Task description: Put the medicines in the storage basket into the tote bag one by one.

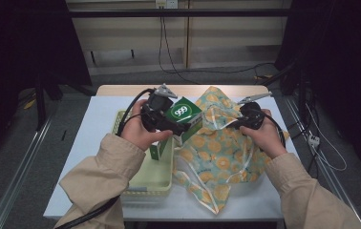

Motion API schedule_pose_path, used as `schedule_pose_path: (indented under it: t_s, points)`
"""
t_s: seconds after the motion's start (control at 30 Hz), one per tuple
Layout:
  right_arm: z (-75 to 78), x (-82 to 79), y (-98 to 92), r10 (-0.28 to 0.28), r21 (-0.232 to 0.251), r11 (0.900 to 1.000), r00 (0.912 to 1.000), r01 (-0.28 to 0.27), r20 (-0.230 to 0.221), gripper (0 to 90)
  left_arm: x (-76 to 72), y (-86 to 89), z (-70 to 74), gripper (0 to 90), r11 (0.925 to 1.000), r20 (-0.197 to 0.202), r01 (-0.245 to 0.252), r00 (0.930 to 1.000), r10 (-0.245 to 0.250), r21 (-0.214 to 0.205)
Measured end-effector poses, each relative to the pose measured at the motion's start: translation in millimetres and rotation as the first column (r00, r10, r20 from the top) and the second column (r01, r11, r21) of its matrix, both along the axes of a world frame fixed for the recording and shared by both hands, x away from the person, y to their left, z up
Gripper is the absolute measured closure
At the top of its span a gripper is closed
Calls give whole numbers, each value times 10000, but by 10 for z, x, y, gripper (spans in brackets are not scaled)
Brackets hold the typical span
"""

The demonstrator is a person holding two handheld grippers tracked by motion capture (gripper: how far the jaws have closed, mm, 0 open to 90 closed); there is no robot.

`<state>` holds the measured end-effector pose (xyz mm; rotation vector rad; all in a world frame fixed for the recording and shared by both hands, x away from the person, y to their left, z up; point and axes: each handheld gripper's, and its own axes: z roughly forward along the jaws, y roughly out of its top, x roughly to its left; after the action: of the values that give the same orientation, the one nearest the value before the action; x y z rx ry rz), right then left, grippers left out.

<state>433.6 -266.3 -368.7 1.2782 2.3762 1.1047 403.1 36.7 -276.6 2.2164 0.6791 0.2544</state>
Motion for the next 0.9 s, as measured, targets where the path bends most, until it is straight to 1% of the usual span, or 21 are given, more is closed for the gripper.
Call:
schedule_pose_path:
  t_s: [0.03, 0.07, 0.13, 0.17, 0.2, 0.27, 0.4, 0.43, 0.5, 0.6, 0.67, 0.73, 0.83, 0.9]
  points:
    - [10, 0, -3, 9, -12, 10000, 10000, -9, 10, 892, 5, -21, -20, 176, 9995, -150, 226, 9996, -229, -211]
    - [16, 0, -4, -16, -8, 10000, 10000, 16, 50, 892, -5, -68, -46, 176, 9990, -189, 301, 9993, -307, -322]
    - [38, 1, -13, -49, 69, 10000, 9999, 48, 96, 892, -22, -134, -78, 175, 9988, -152, 433, 9989, -437, -235]
    - [43, 2, -14, -59, 65, 10000, 9999, 58, 104, 892, -35, -179, -95, 175, 9984, -129, 567, 9983, -568, -64]
    - [55, 2, -19, -65, 62, 10000, 9999, 65, 112, 892, -40, -206, -112, 175, 9978, -99, 644, 9979, -645, -130]
    - [70, 4, -28, -61, 77, 10000, 9999, 60, 147, 892, -52, -273, -155, 175, 9967, -198, 793, 9966, -796, -171]
    - [102, 7, -55, -64, 145, 9999, 9998, 61, 203, 892, -76, -406, -262, 175, 9952, -297, 980, 9948, -979, 26]
    - [103, 10, -58, -87, 175, 9998, 9998, 84, 155, 892, -81, -439, -287, 175, 9945, -346, 1043, 9940, -1041, 47]
    - [106, 24, -66, -65, 119, 9999, 9999, 64, 122, 892, -95, -519, -353, 175, 9933, -293, 1149, 9930, -1145, 133]
    - [123, 39, -60, -88, 129, 9999, 9999, 87, 147, 892, -105, -609, -438, 175, 9909, -432, 1329, 9903, -1319, 195]
    - [141, 47, -51, -62, 111, 9999, 9998, 60, 172, 892, -116, -667, -495, 175, 9905, -444, 1366, 9897, -1358, 163]
    - [155, 49, -45, -18, 152, 9999, 9998, 15, 211, 892, -121, -706, -528, 175, 9884, -478, 1494, 9878, -1480, 270]
    - [183, 49, -48, -17, 191, 9998, 9997, 13, 237, 892, -129, -789, -591, 175, 9875, -525, 1551, 9867, -1535, 267]
    - [200, 49, -58, -39, 177, 9998, 9997, 34, 256, 892, -122, -833, -626, 175, 9867, -530, 1551, 9869, -1525, 481]
